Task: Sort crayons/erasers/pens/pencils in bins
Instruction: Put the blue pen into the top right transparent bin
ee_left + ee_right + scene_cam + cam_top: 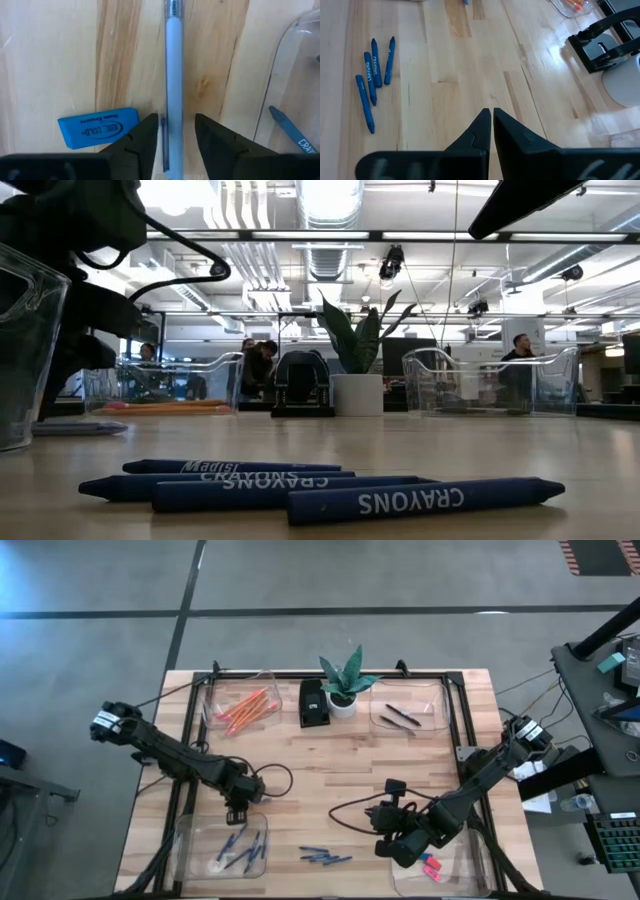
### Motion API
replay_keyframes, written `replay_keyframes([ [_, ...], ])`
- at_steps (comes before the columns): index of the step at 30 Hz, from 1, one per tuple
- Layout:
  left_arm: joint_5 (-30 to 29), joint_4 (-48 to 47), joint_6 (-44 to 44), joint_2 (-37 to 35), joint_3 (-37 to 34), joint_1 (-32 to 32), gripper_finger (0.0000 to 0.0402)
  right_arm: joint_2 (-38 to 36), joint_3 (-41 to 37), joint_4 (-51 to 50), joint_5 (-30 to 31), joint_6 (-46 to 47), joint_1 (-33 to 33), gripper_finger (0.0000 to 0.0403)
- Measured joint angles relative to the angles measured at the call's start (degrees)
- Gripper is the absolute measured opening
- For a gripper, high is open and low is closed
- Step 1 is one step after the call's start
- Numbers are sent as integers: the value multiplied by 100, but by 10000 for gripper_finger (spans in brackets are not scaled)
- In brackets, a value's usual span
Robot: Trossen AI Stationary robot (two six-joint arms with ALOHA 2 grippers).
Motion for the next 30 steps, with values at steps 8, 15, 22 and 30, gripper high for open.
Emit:
replay_keyframes([
  [8, -76, -36, 7, 452, -14, 11, 22, 2, 0, -2, 2, -46, 0, 13],
  [15, -99, -90, 122, 272, 91, 11, 20, 2, 0, -6, 4, -46, 0, 13],
  [22, -345, -16, 164, -336, 352, 22, 19, 2, 0, -4, 7, -222, -2, 13],
  [30, -1214, -7, 162, -1005, 505, 26, 17, -148, 98, 1, 22, -333, -102, 13],
])
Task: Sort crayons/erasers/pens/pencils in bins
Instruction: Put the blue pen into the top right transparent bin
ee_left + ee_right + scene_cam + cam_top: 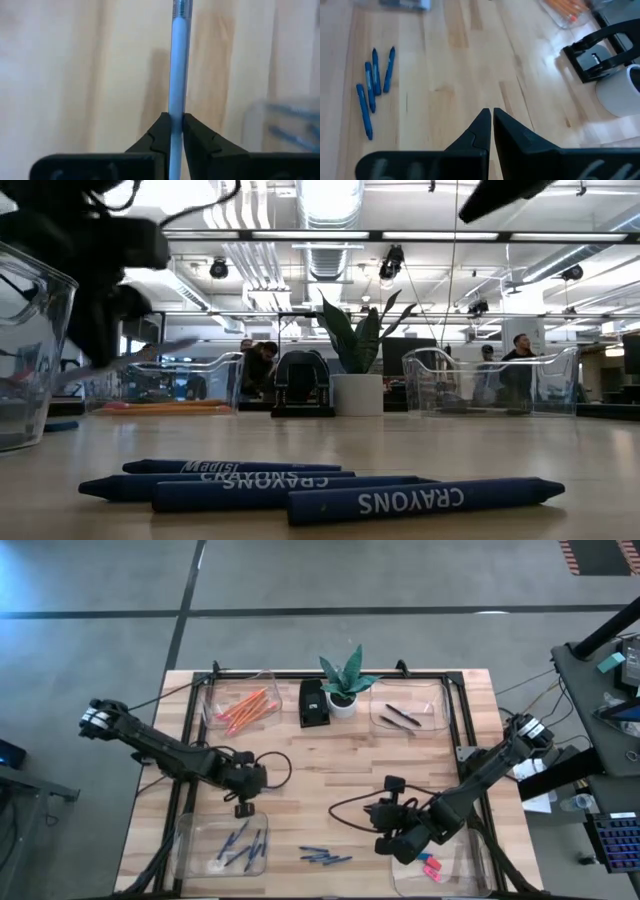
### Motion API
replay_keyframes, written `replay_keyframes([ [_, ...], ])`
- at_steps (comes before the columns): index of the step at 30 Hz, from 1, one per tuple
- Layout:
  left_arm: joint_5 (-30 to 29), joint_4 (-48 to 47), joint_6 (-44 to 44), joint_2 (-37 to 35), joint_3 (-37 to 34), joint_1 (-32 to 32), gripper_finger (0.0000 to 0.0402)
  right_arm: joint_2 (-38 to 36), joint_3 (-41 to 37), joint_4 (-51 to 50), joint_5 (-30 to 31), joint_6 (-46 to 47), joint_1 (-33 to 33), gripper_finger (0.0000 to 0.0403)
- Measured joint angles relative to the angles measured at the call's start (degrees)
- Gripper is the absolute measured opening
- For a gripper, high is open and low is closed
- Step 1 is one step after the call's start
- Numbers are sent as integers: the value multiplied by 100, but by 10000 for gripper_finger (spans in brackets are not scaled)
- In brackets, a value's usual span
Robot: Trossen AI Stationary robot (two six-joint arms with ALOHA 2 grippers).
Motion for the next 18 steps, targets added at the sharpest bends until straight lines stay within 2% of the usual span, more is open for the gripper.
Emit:
replay_keyframes([
  [7, -1114, 538, 248, -292, 385, 2, 14, -10, 219, -10, 247, -156, -308, 13],
  [11, -1227, 1602, 350, -347, 474, 4, 14, -10, 301, -35, -1, -361, -622, 13],
  [18, -1249, 3299, 527, -256, 477, -7, 8, -156, 561, -597, -40, -725, -1279, 13],
])
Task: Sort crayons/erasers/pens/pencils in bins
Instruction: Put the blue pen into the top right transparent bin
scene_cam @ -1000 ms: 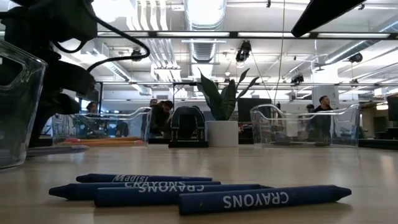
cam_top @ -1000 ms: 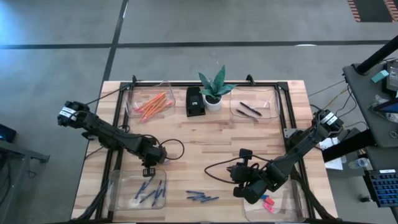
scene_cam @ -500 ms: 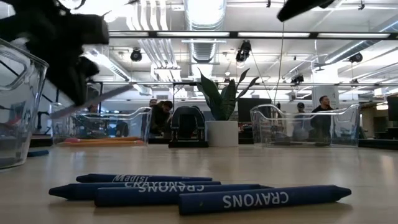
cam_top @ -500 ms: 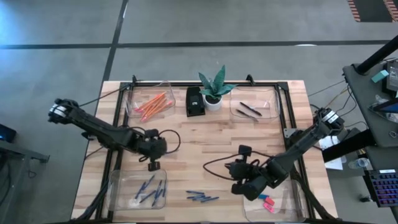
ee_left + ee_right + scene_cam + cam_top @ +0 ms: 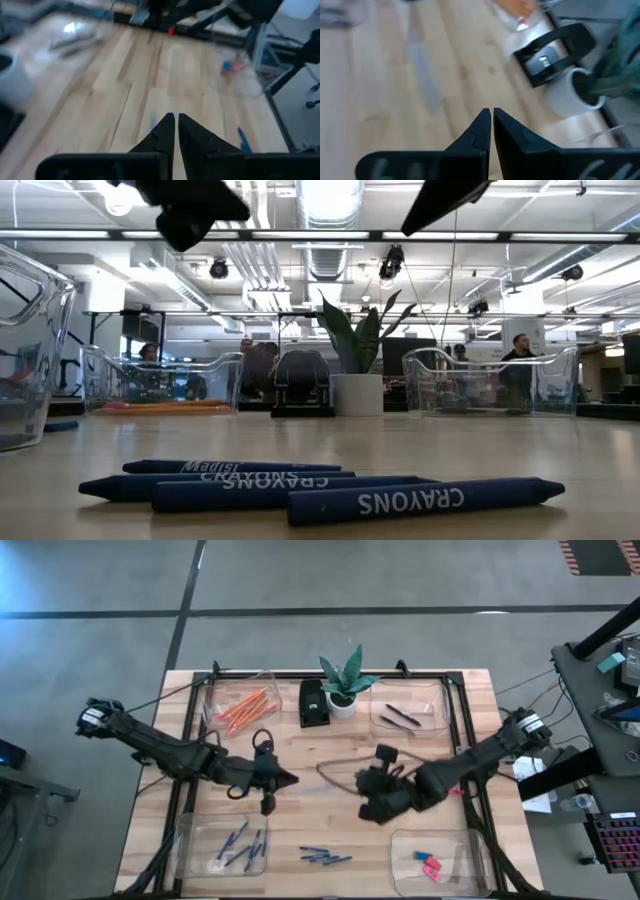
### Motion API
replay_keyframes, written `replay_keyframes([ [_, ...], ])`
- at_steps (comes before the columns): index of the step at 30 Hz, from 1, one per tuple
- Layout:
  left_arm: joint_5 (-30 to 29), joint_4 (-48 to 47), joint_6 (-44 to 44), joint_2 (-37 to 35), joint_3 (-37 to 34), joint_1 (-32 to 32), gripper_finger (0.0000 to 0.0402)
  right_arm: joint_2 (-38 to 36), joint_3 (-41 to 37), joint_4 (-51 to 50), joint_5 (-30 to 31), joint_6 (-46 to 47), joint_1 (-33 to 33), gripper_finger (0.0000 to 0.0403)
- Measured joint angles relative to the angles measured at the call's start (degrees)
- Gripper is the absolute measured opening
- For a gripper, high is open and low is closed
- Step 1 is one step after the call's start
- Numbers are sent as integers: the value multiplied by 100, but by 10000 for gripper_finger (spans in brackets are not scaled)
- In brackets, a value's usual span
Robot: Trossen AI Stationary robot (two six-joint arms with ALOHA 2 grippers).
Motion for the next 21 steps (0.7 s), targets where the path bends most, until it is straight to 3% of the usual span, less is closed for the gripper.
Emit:
replay_keyframes([
  [8, 1, 313, 371, 33, 0, 14, 0, -618, -95, -27, -284, -325, -766, 13],
  [15, 54, 167, 371, 315, -9, 70, 0, -715, -434, 266, -553, -271, -833, 13],
  [21, 199, 95, 309, 408, -11, 68, 0, -472, -1165, 2173, -2067, -668, -872, 13],
])
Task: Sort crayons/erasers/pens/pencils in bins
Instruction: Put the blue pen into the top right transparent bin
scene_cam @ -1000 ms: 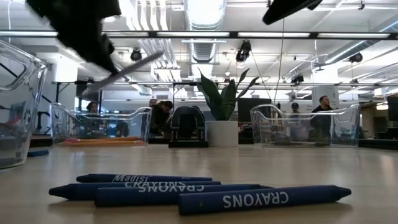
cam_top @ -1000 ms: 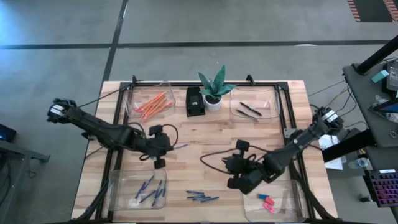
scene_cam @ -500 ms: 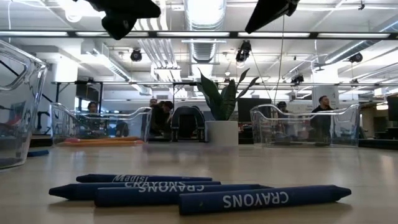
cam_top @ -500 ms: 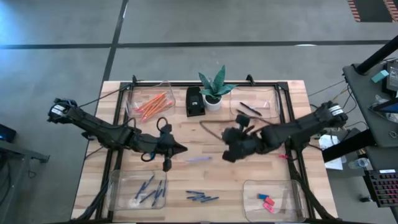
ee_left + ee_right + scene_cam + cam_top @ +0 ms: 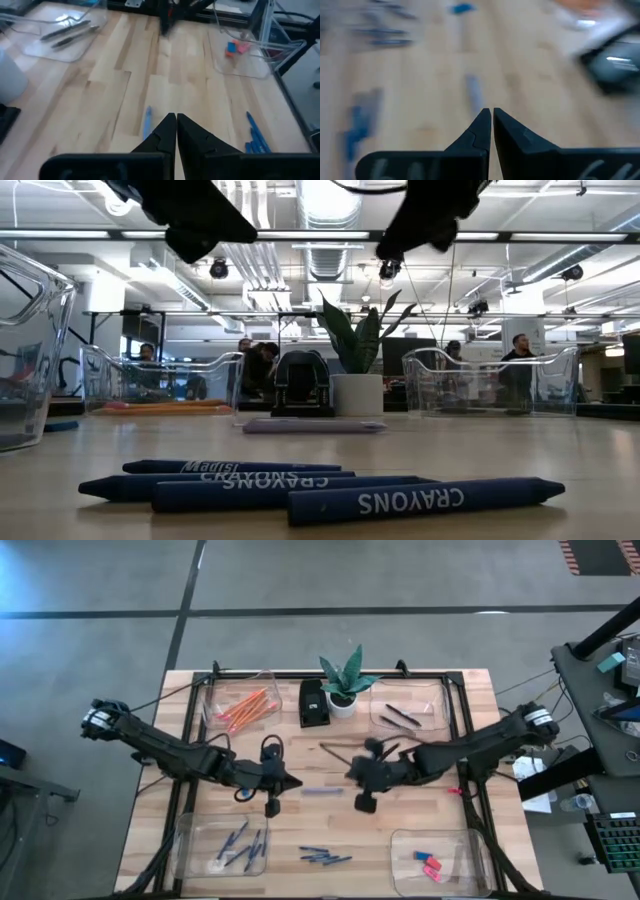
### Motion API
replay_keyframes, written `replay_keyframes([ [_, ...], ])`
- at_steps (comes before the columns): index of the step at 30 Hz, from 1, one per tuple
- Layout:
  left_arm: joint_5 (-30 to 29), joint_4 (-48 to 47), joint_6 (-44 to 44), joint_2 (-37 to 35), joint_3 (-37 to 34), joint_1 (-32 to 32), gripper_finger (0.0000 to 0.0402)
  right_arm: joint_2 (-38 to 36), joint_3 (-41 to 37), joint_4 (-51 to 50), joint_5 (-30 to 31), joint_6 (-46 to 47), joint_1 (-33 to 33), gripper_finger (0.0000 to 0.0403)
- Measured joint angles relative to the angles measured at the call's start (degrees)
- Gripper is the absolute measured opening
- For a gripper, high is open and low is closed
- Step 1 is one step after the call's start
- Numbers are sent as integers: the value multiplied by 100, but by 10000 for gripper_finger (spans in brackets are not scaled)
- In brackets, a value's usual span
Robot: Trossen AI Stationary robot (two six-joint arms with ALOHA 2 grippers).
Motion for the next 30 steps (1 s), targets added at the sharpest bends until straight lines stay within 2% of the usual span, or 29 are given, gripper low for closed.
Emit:
replay_keyframes([
  [2, 106, -65, -175, -53, -2, 0, 0, 140, -262, 791, -526, -234, -9, 13],
  [4, 267, -136, -428, -144, -4, 0, 0, 313, -489, 1545, -775, -563, -7, 13],
  [7, 480, -327, -878, -233, -4, -2, 0, 614, -694, 2153, -780, -642, -29, 12],
  [11, 931, -393, -1283, -274, -4, -13, 0, 1066, -727, 2440, -752, -544, -106, 9],
  [17, 1163, -384, -1453, -278, -4, -124, 0, 1872, -197, 2211, -759, -310, -340, 23],
  [22, 1326, -386, -1619, -278, -4, -359, 0, 2450, 525, 1032, -755, -266, -574, 72],
  [27, 1429, -386, -2002, -281, -4, -685, 0, 2719, 760, 822, -818, -540, -612, 128],
  [30, 1427, -378, -2063, -281, -4, -879, 0, 2782, 788, 834, -822, -626, -624, 148],
])
